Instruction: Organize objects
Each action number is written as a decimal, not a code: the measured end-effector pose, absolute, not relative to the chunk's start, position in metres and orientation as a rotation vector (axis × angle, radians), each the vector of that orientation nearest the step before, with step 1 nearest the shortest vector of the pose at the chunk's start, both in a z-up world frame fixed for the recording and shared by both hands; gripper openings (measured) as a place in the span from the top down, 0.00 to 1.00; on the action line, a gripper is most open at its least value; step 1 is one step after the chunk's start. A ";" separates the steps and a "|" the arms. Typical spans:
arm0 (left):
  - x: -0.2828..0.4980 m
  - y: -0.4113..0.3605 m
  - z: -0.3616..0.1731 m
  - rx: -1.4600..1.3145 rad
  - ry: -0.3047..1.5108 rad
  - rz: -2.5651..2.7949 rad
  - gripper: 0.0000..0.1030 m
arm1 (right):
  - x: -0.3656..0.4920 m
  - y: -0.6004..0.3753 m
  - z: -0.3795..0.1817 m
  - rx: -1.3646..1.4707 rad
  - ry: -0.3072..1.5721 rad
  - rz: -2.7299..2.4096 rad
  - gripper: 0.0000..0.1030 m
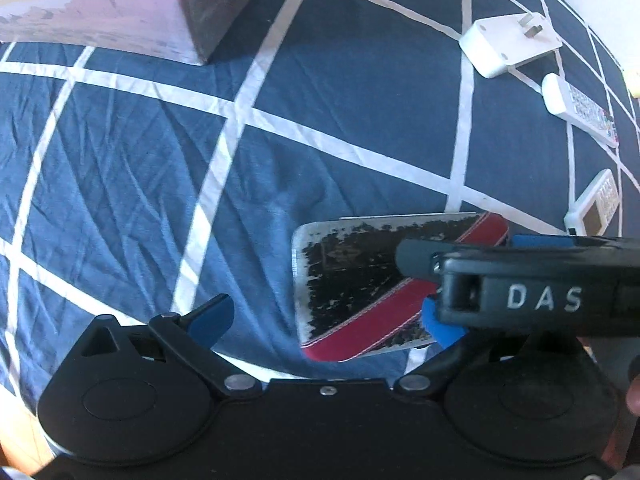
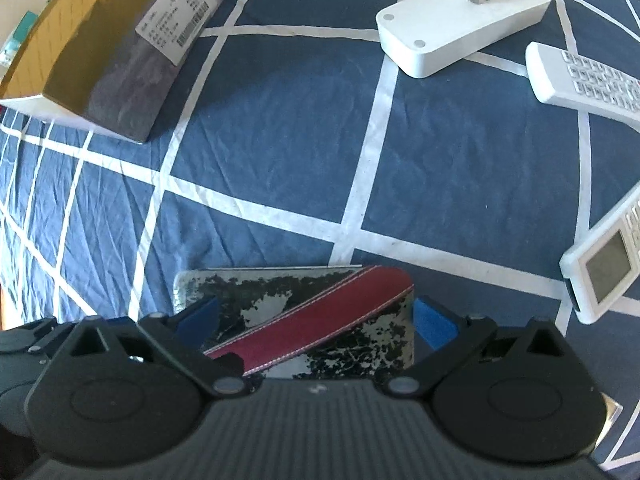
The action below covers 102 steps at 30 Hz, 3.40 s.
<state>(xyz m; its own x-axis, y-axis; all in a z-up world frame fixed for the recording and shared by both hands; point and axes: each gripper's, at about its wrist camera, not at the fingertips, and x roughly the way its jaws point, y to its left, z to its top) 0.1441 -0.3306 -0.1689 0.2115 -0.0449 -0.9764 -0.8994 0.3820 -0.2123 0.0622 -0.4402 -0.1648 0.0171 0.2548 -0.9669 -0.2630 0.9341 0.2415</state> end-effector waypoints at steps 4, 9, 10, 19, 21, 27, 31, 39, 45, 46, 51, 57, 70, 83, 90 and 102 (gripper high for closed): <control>0.150 -0.330 -0.170 -1.023 1.203 0.756 0.04 | 0.063 -0.441 -0.165 -0.014 1.506 0.411 0.01; 0.155 -0.330 -0.172 -1.027 1.200 0.750 0.04 | 0.066 -0.448 -0.170 -0.017 1.520 0.395 0.03; 0.156 -0.330 -0.173 -1.028 1.202 0.750 0.06 | 0.067 -0.449 -0.171 -0.015 1.522 0.395 0.03; 0.158 -0.330 -0.177 -1.056 1.196 0.744 0.18 | 0.067 -0.443 -0.176 -0.037 1.530 0.414 0.07; 0.159 -0.330 -0.177 -1.062 1.187 0.738 0.20 | 0.067 -0.441 -0.176 -0.042 1.527 0.411 0.08; 0.161 -0.331 -0.177 -1.059 1.191 0.753 0.21 | 0.065 -0.442 -0.174 -0.057 1.516 0.404 0.15; 0.162 -0.331 -0.177 -1.053 1.196 0.760 0.21 | 0.064 -0.443 -0.173 -0.052 1.516 0.399 0.16; 0.166 -0.331 -0.168 -0.997 1.213 0.768 0.21 | 0.061 -0.448 -0.166 -0.025 1.507 0.384 0.16; 0.164 -0.324 -0.144 -0.941 1.191 0.779 0.21 | 0.063 -0.455 -0.144 0.009 1.465 0.378 0.16; 0.163 -0.323 -0.139 -0.930 1.185 0.782 0.21 | 0.064 -0.453 -0.140 0.013 1.457 0.377 0.16; 0.159 -0.313 -0.112 -0.868 1.153 0.792 0.21 | 0.068 -0.438 -0.118 0.036 1.396 0.375 0.16; 0.149 -0.298 -0.077 -0.791 1.116 0.796 0.21 | 0.071 -0.418 -0.087 0.071 1.321 0.369 0.16; 0.105 -0.254 -0.026 -0.659 1.080 0.759 0.21 | 0.068 -0.357 -0.035 0.160 1.208 0.312 0.16; 0.039 -0.198 -0.006 -0.568 1.057 0.708 0.21 | 0.067 -0.272 -0.013 0.220 1.138 0.247 0.16; 0.010 -0.167 0.000 -0.558 1.045 0.703 0.21 | 0.073 -0.228 -0.005 0.229 1.116 0.235 0.16; -0.009 -0.115 -0.007 -0.591 1.039 0.707 0.21 | 0.102 -0.177 -0.005 0.204 1.129 0.239 0.16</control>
